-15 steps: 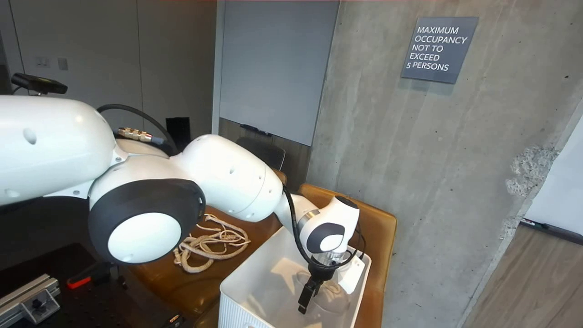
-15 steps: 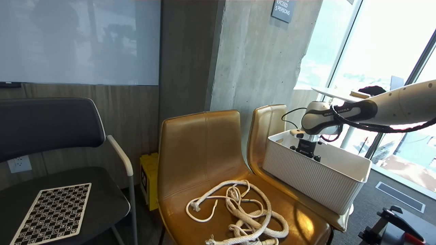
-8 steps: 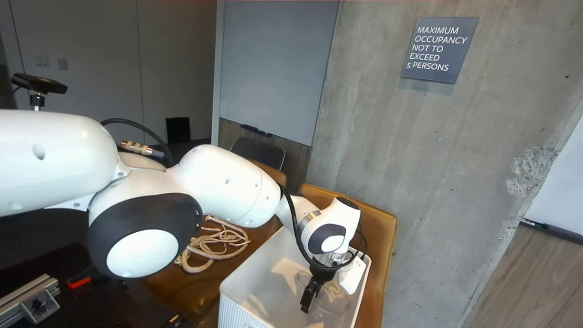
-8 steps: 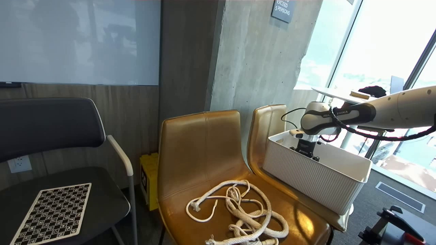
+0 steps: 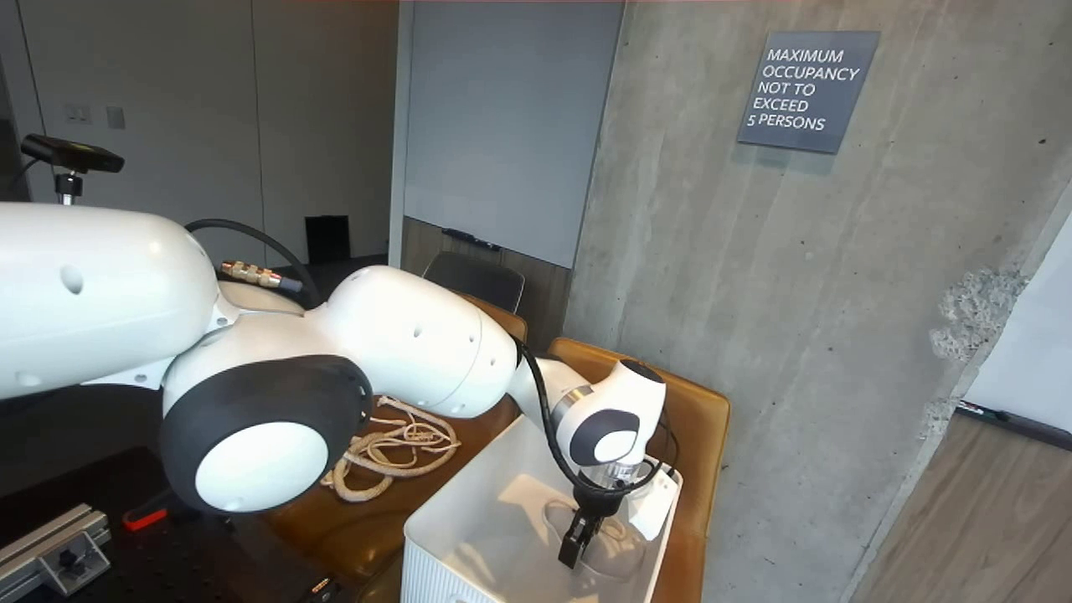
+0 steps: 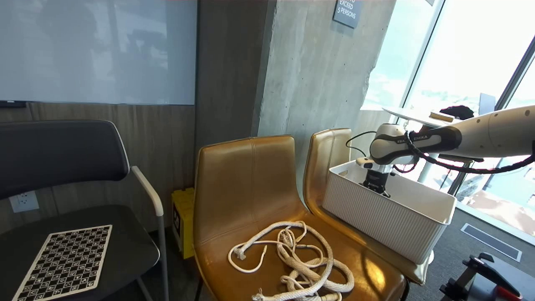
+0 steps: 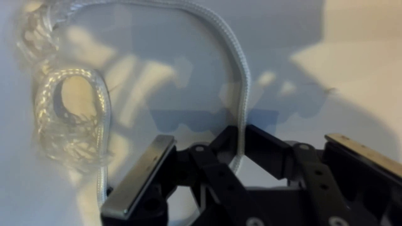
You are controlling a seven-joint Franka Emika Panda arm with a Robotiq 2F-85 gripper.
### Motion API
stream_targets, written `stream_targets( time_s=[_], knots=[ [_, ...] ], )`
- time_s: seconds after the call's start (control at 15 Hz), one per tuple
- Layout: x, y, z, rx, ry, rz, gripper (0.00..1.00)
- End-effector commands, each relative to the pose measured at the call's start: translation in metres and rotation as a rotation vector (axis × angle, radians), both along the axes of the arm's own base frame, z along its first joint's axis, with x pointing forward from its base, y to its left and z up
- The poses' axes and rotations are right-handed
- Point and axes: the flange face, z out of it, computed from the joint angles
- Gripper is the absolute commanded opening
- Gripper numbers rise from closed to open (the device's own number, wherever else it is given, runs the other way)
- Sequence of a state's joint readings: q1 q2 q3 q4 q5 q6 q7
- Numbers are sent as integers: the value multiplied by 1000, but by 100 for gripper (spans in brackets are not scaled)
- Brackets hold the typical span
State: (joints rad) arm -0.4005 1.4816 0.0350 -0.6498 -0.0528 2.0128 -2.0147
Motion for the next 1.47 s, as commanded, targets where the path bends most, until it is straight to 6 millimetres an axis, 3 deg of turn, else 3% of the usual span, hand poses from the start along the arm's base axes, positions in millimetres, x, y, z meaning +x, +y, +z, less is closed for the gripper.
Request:
stream_targets(
  time_s=[0.0,0.33,0.8,1.07,1.4],
  knots=[
    [2,3,-5,-14,-2,0,0],
    [12,9,17,-5,-16,-11,3],
    [47,8,123,-76,-142,4,3],
    [56,10,158,-98,-191,9,3],
    [66,21,185,-116,-228,21,3]
  ],
)
